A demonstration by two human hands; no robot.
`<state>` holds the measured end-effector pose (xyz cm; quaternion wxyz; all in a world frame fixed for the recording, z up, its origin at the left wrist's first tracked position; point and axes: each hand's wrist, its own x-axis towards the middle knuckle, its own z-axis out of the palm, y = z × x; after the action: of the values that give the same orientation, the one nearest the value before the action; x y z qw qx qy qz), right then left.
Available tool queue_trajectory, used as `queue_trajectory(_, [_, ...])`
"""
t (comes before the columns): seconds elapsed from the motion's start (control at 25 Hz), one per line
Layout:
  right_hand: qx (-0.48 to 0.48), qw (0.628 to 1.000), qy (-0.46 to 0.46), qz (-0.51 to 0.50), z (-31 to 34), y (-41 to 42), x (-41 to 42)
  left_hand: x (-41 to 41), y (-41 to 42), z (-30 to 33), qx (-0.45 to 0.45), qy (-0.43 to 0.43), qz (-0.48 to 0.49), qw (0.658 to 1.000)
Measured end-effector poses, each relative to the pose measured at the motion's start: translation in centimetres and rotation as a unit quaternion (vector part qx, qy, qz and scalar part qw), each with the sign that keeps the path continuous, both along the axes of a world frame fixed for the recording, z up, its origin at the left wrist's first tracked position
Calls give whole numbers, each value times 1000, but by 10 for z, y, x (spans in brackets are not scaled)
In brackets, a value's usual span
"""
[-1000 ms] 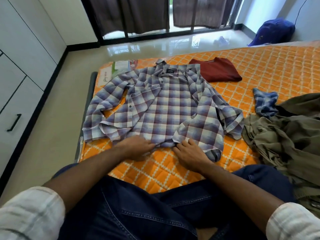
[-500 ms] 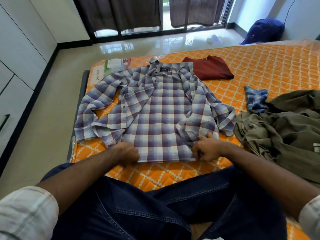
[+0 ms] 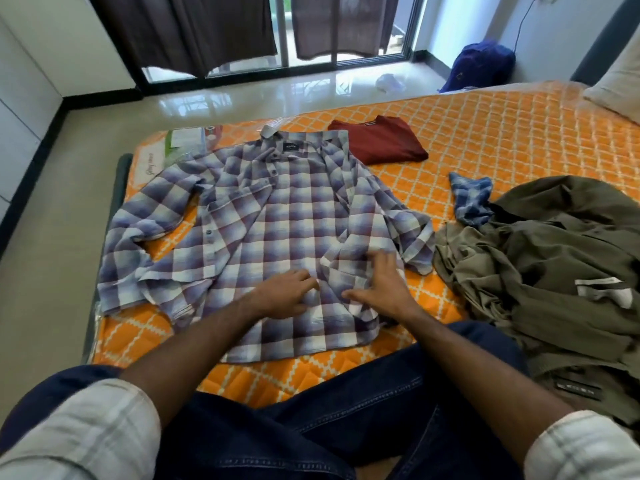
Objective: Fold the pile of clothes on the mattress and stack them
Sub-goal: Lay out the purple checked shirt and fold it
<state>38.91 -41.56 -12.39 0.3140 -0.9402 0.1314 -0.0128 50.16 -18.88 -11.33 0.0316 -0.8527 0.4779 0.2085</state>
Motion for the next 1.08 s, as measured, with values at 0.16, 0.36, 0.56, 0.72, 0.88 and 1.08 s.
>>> queue_trajectory(0.16, [-120,990,65,20,-18,14,5,-6,-36,-22,-47,5,45,998])
queue_trajectory(0.36, [286,955,11,-81,11,-31,19,-14,-28,-32,-108,7,110,988])
queue_trajectory(0.56, [708,631,-208,-238,54,-46,-8,-26,-25,-40,-44,-105,-10,993])
queue_trajectory(0.72, [729,614,-213,-214,78,-18,-12,-27,-21,-37,-24,8,-41,999])
queue_trajectory(0.88, [577,815,-57,15,89,41,5,5,11,10,-320,443,301,781])
queue_trajectory(1.08, [328,875,175,310,38,99,22,39,48,8,-326,368,425,760])
